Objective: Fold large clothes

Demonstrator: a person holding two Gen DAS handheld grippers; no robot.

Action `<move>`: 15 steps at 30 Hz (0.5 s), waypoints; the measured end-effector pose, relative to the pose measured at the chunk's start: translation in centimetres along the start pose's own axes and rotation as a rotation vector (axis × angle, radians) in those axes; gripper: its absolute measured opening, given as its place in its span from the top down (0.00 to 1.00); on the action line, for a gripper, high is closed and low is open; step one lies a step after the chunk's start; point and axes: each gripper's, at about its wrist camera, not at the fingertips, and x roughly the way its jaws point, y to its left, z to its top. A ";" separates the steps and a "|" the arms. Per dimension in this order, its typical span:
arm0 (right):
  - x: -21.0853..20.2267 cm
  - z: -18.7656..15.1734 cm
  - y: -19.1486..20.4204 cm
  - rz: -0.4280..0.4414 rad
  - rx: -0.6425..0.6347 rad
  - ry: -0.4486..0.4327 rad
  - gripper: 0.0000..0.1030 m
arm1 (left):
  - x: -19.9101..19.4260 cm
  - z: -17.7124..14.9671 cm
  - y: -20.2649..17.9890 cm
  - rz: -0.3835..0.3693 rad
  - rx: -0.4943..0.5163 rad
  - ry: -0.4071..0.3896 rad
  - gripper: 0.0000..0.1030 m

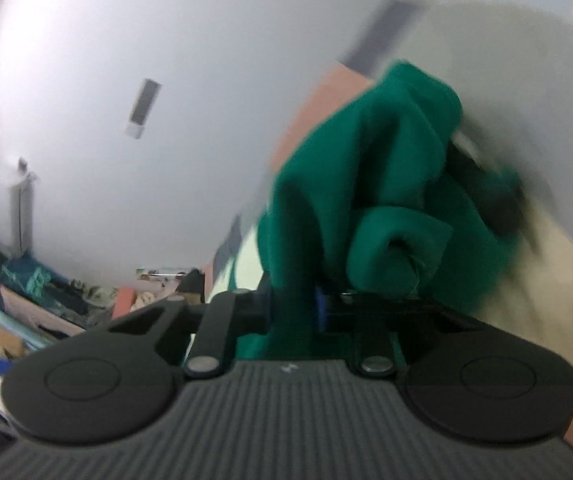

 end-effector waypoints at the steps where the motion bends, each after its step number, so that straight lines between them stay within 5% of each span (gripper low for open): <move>1: 0.4 0.4 0.5 -0.010 -0.031 -0.013 0.79 | 0.7 0.3 -0.2 0.016 0.028 0.004 0.80; 9: 4.9 0.4 -2.3 -0.089 -0.049 0.051 0.83 | 4.6 -0.8 3.5 0.136 0.061 0.079 0.79; 15: 3.7 -0.2 -2.1 -0.107 -0.009 0.037 0.79 | 2.6 -2.5 3.9 0.137 -0.009 0.056 0.75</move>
